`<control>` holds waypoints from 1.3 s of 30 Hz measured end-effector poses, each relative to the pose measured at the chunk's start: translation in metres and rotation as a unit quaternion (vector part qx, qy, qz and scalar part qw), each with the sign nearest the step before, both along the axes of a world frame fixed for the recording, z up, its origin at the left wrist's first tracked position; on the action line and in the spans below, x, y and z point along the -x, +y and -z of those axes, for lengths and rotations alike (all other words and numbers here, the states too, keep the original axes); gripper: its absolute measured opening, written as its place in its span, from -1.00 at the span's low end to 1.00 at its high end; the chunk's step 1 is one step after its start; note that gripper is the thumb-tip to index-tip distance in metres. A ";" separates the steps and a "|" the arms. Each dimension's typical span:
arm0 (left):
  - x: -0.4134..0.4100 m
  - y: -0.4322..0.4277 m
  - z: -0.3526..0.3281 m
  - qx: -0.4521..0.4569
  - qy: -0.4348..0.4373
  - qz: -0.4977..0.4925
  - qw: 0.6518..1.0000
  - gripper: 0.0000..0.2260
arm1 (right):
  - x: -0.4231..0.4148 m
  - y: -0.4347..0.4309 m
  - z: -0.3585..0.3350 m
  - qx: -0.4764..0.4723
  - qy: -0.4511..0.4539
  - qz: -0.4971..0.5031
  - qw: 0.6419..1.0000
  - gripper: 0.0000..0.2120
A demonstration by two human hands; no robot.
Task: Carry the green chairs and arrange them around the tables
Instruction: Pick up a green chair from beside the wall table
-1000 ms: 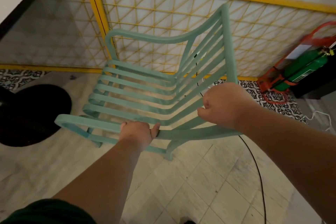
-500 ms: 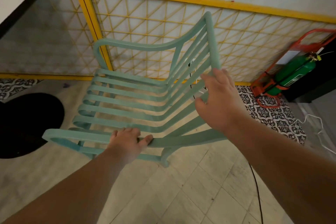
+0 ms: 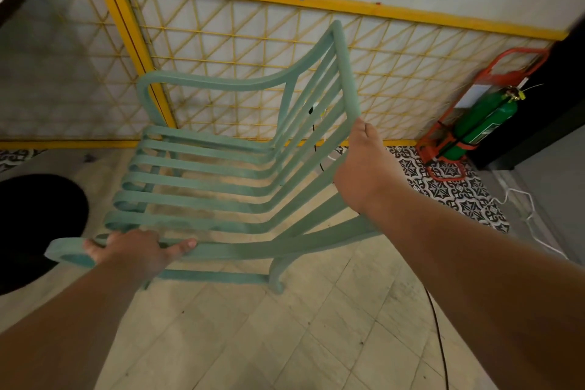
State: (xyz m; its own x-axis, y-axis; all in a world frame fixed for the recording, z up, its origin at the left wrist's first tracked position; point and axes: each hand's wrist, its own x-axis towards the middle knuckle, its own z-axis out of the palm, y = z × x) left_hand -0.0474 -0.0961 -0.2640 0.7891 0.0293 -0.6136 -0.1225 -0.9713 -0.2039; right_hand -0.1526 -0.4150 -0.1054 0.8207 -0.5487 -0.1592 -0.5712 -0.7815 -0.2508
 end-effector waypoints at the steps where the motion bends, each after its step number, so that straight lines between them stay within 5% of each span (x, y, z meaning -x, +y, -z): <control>1: 0.000 0.000 -0.001 -0.001 0.002 0.001 1.000 0.07 | -0.001 -0.001 0.001 0.005 0.003 -0.002 1.000 -0.25; 39: -0.007 -0.028 0.007 0.000 -0.004 -0.083 0.997 -0.09 | -0.084 -0.043 0.005 0.058 0.000 -0.082 0.995 -0.24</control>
